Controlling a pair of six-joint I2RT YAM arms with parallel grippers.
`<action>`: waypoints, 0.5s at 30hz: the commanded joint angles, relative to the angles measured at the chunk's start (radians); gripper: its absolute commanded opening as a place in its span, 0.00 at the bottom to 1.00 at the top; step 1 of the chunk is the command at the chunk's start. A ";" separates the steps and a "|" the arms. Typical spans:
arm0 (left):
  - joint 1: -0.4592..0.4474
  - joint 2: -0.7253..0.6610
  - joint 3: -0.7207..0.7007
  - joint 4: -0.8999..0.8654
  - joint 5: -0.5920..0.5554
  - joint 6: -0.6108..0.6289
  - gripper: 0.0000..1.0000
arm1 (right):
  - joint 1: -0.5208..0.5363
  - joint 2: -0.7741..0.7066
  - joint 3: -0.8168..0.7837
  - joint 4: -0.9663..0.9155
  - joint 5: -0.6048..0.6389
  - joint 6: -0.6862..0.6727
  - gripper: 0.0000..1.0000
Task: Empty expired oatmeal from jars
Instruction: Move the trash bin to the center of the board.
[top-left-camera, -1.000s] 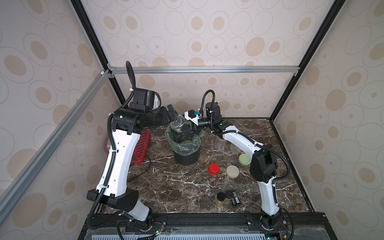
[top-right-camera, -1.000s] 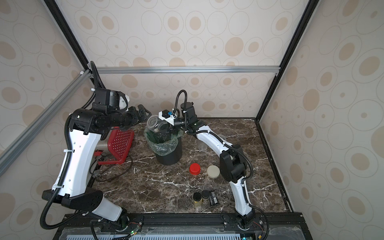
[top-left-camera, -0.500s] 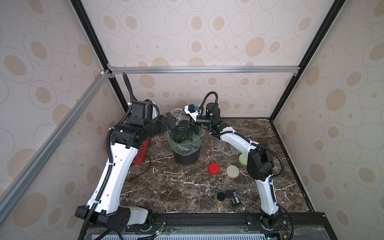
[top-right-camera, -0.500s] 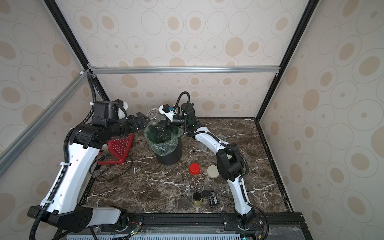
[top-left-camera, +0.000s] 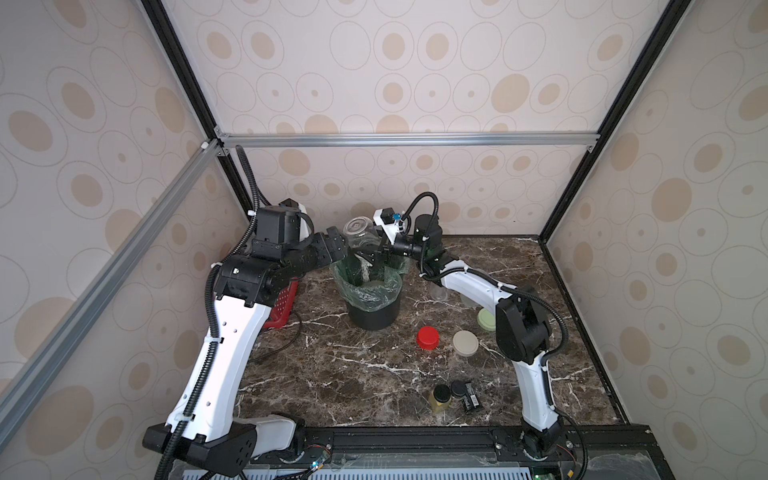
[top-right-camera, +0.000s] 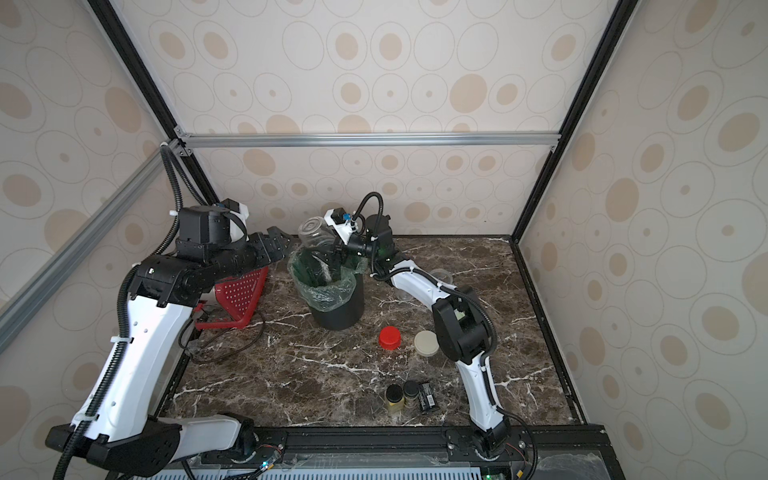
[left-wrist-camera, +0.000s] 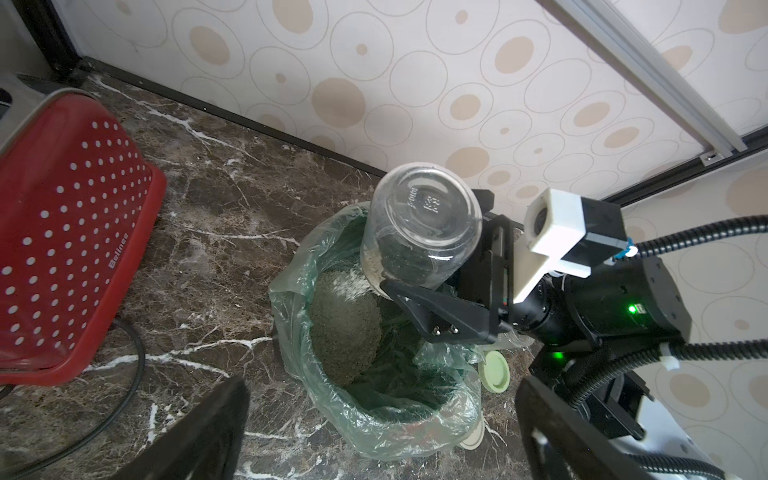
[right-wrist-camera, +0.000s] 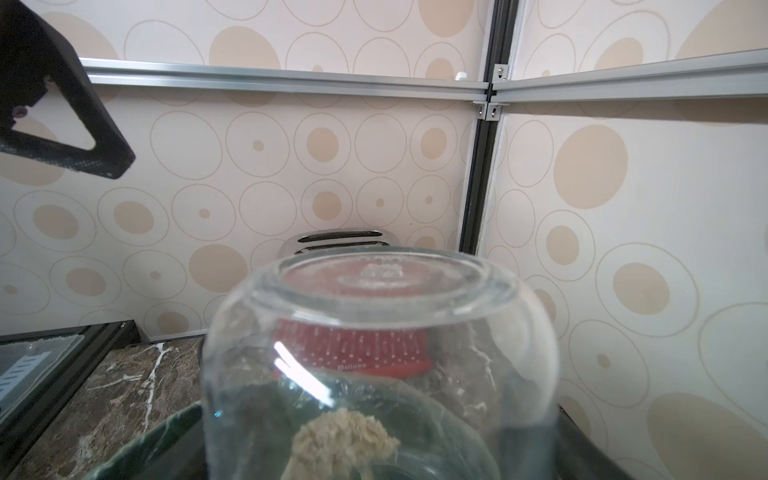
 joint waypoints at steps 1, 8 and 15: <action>0.006 -0.028 -0.012 0.017 -0.029 0.018 0.99 | 0.019 -0.119 -0.023 0.153 0.031 0.049 0.23; 0.006 -0.045 -0.031 0.026 -0.029 0.014 0.99 | 0.023 -0.150 -0.017 0.146 0.086 0.101 0.23; 0.007 -0.071 -0.059 0.049 -0.050 0.014 0.99 | 0.047 -0.214 -0.076 0.105 0.201 0.241 0.22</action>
